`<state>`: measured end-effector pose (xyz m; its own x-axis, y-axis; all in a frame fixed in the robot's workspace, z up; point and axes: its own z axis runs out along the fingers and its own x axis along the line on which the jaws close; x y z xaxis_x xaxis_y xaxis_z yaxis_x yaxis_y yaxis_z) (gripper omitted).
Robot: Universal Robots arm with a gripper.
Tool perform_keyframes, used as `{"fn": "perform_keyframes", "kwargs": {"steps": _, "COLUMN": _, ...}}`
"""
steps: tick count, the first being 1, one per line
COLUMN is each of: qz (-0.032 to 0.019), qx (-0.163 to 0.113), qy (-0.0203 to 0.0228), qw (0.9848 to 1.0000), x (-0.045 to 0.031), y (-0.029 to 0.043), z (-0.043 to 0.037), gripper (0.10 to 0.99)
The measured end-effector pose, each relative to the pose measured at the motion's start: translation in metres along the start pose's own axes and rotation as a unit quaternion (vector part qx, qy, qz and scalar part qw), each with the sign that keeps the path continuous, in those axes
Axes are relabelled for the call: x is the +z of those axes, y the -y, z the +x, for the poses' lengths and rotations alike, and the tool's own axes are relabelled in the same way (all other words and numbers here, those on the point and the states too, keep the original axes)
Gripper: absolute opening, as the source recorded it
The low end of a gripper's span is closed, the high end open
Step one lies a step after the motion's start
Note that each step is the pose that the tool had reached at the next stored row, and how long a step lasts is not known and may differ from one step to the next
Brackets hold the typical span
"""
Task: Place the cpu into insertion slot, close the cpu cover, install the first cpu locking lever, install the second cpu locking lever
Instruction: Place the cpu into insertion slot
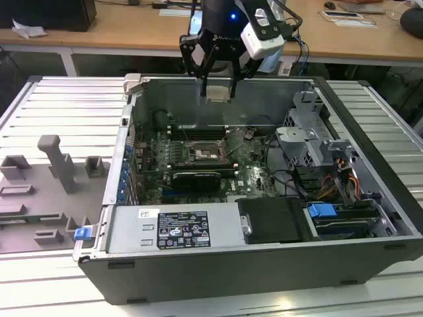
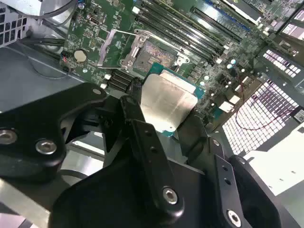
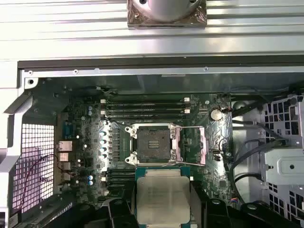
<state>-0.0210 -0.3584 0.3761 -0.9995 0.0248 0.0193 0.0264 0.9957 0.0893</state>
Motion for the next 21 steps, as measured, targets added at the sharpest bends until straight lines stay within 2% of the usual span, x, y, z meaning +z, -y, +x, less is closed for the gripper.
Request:
{"fn": "perform_keyframes", "kwargs": {"steps": 14, "qz": -0.0005, "qx": 0.024, "qy": 0.0022, "qw": 0.9997, "x": 0.0001, "y": 0.0000, "z": 0.0000, "gripper": 0.541}}
{"fn": "perform_keyframes", "kwargs": {"steps": 21, "qz": -0.0009, "qx": 0.044, "qy": 0.0040, "qw": 0.9990, "x": 0.0001, "y": 0.0000, "z": 0.0000, "gripper": 0.541}}
